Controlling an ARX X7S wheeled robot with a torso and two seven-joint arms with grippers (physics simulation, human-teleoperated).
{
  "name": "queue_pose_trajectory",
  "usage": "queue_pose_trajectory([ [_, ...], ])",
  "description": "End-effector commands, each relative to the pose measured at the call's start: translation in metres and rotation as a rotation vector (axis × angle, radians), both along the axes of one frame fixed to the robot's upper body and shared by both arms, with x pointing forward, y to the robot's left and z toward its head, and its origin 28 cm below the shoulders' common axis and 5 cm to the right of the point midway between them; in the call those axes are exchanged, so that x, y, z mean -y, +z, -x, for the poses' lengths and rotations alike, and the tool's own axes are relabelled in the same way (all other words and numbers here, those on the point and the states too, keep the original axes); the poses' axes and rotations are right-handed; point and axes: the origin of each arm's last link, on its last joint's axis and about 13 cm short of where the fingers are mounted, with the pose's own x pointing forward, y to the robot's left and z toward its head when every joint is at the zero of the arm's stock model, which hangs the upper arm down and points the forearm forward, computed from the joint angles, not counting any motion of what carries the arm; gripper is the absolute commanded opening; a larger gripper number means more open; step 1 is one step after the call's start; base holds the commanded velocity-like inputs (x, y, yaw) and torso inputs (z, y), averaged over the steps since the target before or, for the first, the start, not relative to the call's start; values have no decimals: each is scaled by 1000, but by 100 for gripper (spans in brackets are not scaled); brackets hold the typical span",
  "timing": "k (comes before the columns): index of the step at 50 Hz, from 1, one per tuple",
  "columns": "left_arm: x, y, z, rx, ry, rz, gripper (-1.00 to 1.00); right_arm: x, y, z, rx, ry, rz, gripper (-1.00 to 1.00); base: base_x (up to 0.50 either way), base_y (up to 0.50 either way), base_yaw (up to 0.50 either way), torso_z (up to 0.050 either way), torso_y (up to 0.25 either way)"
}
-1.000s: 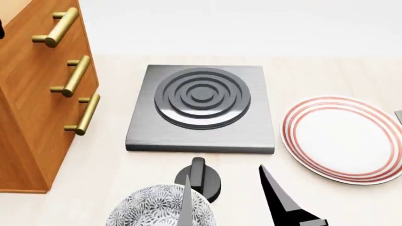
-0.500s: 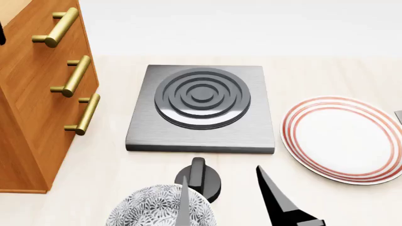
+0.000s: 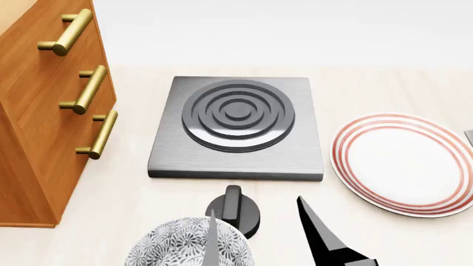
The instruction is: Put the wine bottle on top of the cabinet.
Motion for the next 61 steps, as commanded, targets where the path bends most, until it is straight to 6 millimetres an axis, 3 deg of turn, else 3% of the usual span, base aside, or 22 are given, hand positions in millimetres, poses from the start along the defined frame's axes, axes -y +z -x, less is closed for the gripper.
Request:
queue_pose_trajectory([
  [1,13,-11,30,113,-81,-45,100,0,1,0,0,1,0,100,0,0,0,0,0],
  [13,40,-31,81,287,-192,35,100,-2,0,1,0,8,3,100,0,0,0,0,0],
  [18,55,-47,94,284,-249,37,100,-2,2,2,4,9,2,100,0,0,0,0,0],
  [22,65,-61,108,305,-255,-81,100,-2,3,2,7,9,1,100,0,0,0,0,0],
  [30,83,-92,141,304,-304,-14,100,-4,0,1,4,14,1,100,0,0,0,0,0],
  [42,107,-118,163,283,-373,8,100,-4,1,1,4,16,5,100,0,0,0,0,0],
  [49,109,-125,176,275,-371,45,100,-5,0,1,2,18,6,100,0,0,0,0,0],
  [61,108,-130,177,248,-369,40,100,-5,-1,1,1,19,6,100,0,0,0,0,0],
])
